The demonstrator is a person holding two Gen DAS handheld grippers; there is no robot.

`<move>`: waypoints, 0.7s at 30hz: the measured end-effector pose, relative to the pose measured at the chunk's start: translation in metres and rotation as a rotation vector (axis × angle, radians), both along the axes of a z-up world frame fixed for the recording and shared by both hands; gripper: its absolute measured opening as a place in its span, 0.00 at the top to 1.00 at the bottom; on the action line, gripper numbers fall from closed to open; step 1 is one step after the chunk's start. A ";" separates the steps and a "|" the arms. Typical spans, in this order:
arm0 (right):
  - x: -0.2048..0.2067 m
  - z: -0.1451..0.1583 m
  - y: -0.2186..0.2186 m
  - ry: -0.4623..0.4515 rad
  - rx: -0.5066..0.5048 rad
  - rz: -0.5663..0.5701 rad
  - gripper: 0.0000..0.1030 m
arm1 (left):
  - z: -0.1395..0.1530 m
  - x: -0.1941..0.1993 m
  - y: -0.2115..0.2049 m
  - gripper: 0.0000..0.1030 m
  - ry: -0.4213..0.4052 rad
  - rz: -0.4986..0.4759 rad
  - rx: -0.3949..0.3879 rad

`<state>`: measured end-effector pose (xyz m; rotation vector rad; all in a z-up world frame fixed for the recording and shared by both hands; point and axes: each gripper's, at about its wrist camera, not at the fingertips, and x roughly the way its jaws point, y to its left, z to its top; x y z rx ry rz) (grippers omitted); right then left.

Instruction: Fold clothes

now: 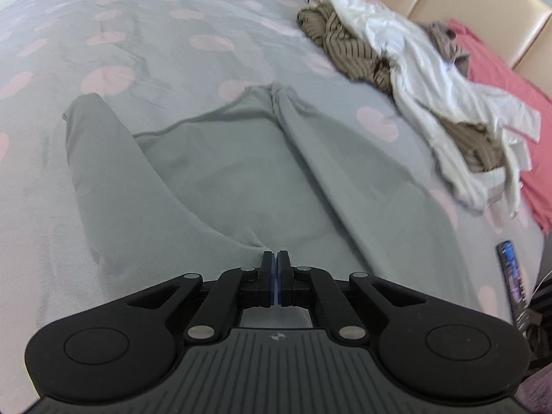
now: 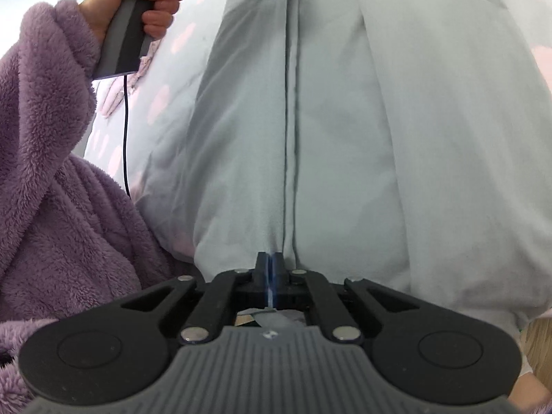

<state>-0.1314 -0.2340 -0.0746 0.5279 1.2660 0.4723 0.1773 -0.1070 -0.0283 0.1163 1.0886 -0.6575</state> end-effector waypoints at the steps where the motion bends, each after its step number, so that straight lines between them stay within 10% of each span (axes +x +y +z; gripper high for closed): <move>1: 0.001 -0.001 -0.001 0.007 0.005 0.000 0.98 | -0.004 0.000 -0.002 1.00 -0.003 -0.006 0.015; 7: -0.006 -0.011 0.003 0.072 -0.072 0.064 0.89 | 0.000 -0.003 0.002 0.97 0.000 -0.007 0.013; 12: -0.016 -0.003 -0.018 0.008 -0.061 0.065 0.53 | 0.020 -0.014 0.007 0.76 -0.024 -0.012 -0.009; 21: -0.016 -0.025 0.006 -0.034 -0.035 0.209 0.55 | 0.043 -0.055 0.026 0.74 -0.055 -0.072 -0.002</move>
